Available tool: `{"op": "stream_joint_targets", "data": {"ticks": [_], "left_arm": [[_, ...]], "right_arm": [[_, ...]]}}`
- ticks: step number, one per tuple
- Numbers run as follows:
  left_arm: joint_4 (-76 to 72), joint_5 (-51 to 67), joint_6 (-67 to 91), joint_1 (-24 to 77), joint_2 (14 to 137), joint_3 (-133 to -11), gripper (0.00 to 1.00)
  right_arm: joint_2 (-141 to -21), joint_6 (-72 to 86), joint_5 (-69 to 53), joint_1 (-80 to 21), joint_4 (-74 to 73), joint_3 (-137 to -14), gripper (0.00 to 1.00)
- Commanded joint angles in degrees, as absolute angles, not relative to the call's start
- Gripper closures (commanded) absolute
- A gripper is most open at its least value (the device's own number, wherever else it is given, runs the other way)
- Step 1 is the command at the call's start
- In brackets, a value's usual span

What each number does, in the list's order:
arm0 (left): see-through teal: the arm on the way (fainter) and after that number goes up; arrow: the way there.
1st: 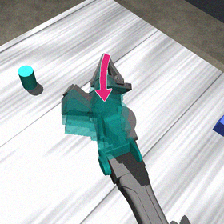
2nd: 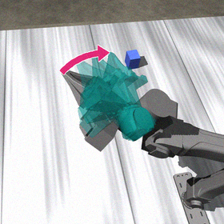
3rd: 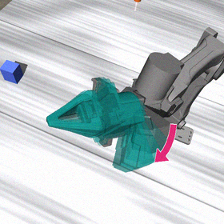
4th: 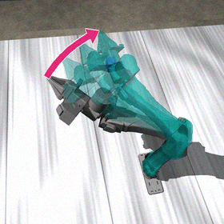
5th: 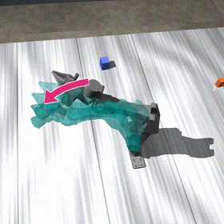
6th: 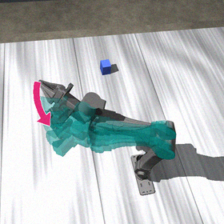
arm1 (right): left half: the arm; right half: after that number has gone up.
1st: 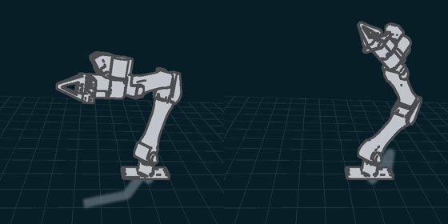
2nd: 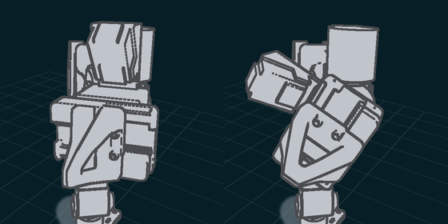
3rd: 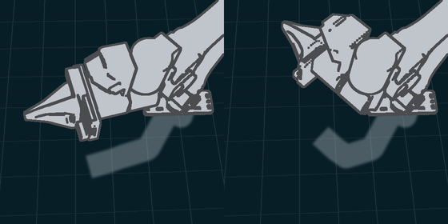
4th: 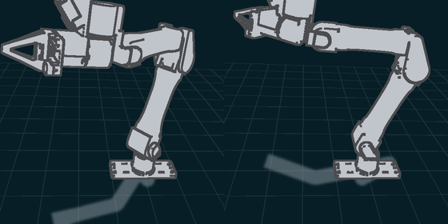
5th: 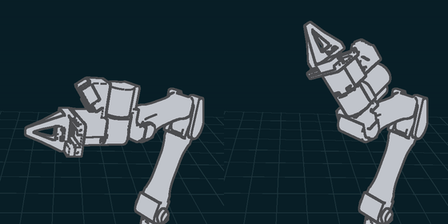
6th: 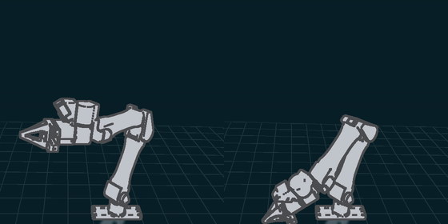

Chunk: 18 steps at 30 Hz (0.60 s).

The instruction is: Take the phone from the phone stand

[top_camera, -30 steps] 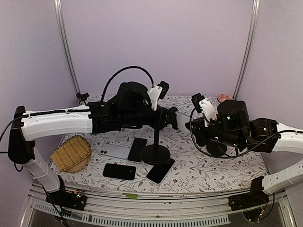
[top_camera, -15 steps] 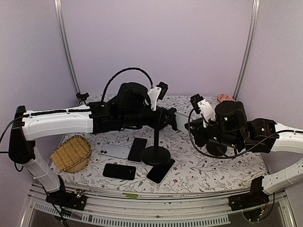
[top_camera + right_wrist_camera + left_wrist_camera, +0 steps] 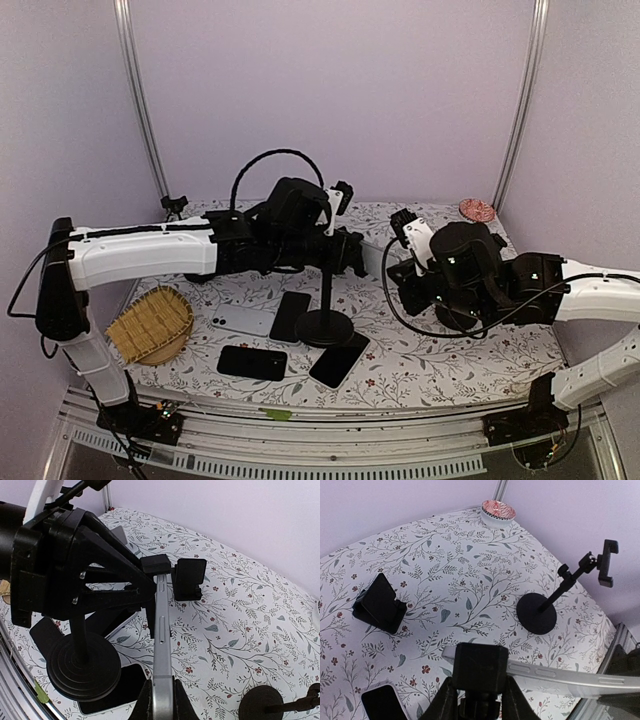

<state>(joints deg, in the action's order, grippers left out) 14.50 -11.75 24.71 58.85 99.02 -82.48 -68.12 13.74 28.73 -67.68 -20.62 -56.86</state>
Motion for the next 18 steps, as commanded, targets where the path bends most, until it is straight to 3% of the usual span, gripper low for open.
{"op": "stream_joint_targets", "data": {"ticks": [1,11,18], "left_arm": [[12.3,-21.6,24.0,52.7,100.1,-81.0,1.0],[1.6,-7.1,20.3,53.0,95.1,-73.5,1.0],[1.0,-8.4,19.8,53.0,91.4,-70.4,1.0]], "right_arm": [[-64.6,14.6,22.9,-71.5,-13.7,-60.0,1.0],[-64.2,14.4,21.4,-71.5,-9.3,-56.2,1.0],[-63.5,15.7,21.1,-71.5,-5.9,-52.0,1.0]]}}
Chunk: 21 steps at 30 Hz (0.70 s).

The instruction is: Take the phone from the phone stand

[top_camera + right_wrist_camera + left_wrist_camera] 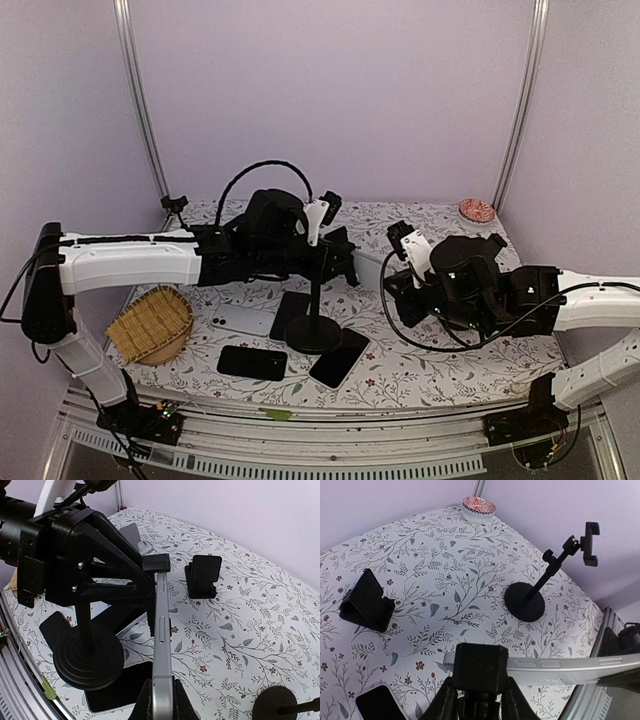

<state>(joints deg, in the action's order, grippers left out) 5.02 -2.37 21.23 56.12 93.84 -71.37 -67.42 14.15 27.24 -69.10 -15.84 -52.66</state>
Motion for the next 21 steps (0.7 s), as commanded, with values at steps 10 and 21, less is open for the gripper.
{"op": "stream_joint_targets", "data": {"ticks": [10,21], "left_arm": [[-4.4,-6.1,16.9,52.7,89.1,-65.8,1.0],[-7.0,-6.2,15.2,52.4,88.8,-64.8,1.0]], "right_arm": [[-58.3,18.0,14.6,-71.5,-4.5,-47.4,1.0],[-54.9,19.9,12.3,-71.5,-6.0,-46.1,1.0]]}}
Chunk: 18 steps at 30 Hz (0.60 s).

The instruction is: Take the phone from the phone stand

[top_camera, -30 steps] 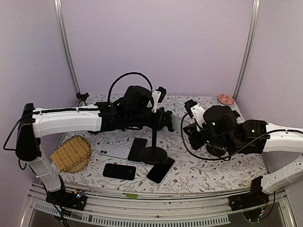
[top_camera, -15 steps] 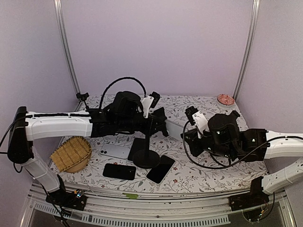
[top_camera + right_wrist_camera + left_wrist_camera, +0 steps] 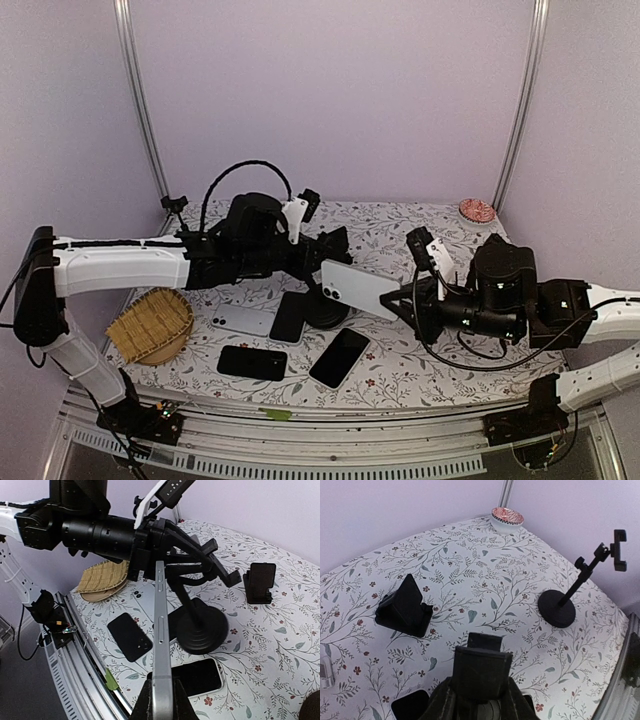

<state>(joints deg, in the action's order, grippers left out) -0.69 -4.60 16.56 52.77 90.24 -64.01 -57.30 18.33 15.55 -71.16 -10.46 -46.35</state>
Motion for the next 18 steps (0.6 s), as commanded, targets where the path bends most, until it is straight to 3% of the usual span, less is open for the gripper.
{"op": "stream_joint_targets", "data": {"ticks": [1,18], "left_arm": [[-7.2,-6.3,15.0,52.3,88.6,-64.8,1.0],[-11.3,-2.9,13.2,52.4,89.2,-64.7,1.0]], "right_arm": [[-54.5,20.3,13.1,-71.5,-6.5,-46.0,1.0],[-43.2,24.9,21.7,-71.5,-11.0,-39.4,1.0]]}}
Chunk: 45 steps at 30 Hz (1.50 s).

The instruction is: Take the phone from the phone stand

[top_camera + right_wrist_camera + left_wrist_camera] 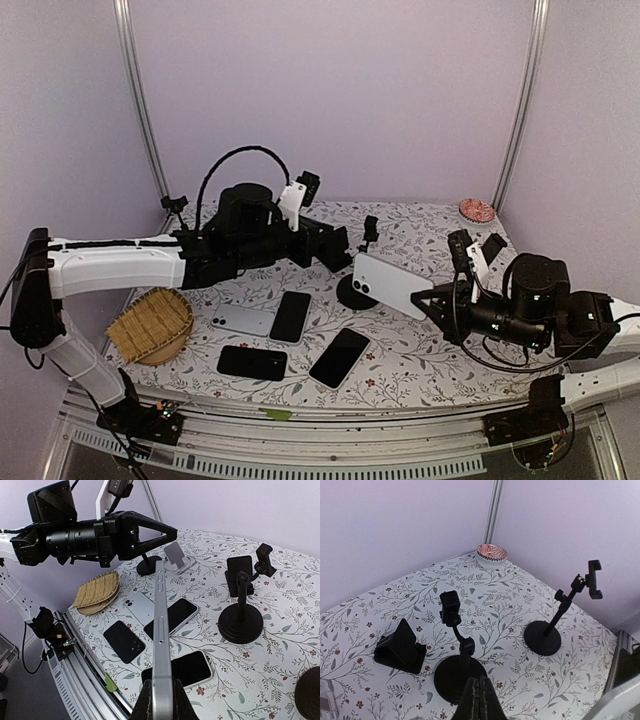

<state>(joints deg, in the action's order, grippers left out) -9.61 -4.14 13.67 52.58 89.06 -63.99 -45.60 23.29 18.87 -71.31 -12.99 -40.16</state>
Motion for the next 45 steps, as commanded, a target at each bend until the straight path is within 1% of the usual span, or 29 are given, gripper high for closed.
{"op": "stream_joint_targets", "data": {"ticks": [1,6,10,12,14,15,18,20,21,22,25,30,39,45], "left_arm": [[-11.4,-2.7,13.3,52.4,89.5,-64.7,1.0],[-11.3,-1.9,13.6,52.8,90.7,-64.2,0.89],[-12.3,-3.1,12.9,54.1,88.9,-61.8,0.76],[-14.1,-3.4,12.3,54.8,87.1,-59.3,0.66],[-16.4,-3.4,12.1,55.7,85.0,-55.7,0.5],[-17.2,-3.4,12.1,56.2,84.1,-54.3,0.45],[-18.9,-4.4,12.4,57.6,81.3,-49.8,0.32],[-19.8,-5.0,12.9,58.4,79.7,-47.0,0.26],[-20.3,-5.1,13.1,58.8,79.0,-45.7,0.13],[-20.5,-5.2,13.5,59.2,78.4,-44.4,0.06],[-21.4,-6.1,15.0,60.5,77.0,-41.1,0.04],[-22.0,-8.3,17.1,62.8,74.5,-37.2,0.04],[-20.6,-10.4,19.0,64.3,68.4,-33.8,0.04],[-24.6,-5.0,22.2,65.1,64.8,-31.0,0.04]], "right_arm": [[-42.7,25.1,22.0,-71.4,-11.0,-39.1,1.0],[-40.9,25.6,22.8,-71.5,-10.9,-37.1,1.0],[-40.6,26.2,22.8,-71.5,-11.2,-35.9,1.0],[-40.6,26.5,22.6,-71.4,-11.4,-35.5,1.0],[-40.9,26.7,22.5,-71.5,-11.6,-35.3,1.0],[-41.1,26.8,22.4,-71.4,-11.8,-35.3,1.0],[-41.7,27.7,21.8,-71.4,-11.6,-35.1,1.0],[-42.4,28.4,21.6,-71.4,-11.3,-34.7,1.0],[-42.9,29.2,21.5,-71.4,-11.1,-34.6,1.0],[-43.3,29.9,21.4,-71.4,-11.0,-34.4,1.0],[-44.7,32.3,21.8,-71.4,-11.1,-33.7,1.0],[-45.7,41.6,28.1,-71.4,-14.3,-32.0,1.0],[-42.7,66.4,36.8,-71.5,-23.0,-26.7,1.0],[-41.9,81.6,41.0,-71.5,-27.2,-23.5,1.0]]}}
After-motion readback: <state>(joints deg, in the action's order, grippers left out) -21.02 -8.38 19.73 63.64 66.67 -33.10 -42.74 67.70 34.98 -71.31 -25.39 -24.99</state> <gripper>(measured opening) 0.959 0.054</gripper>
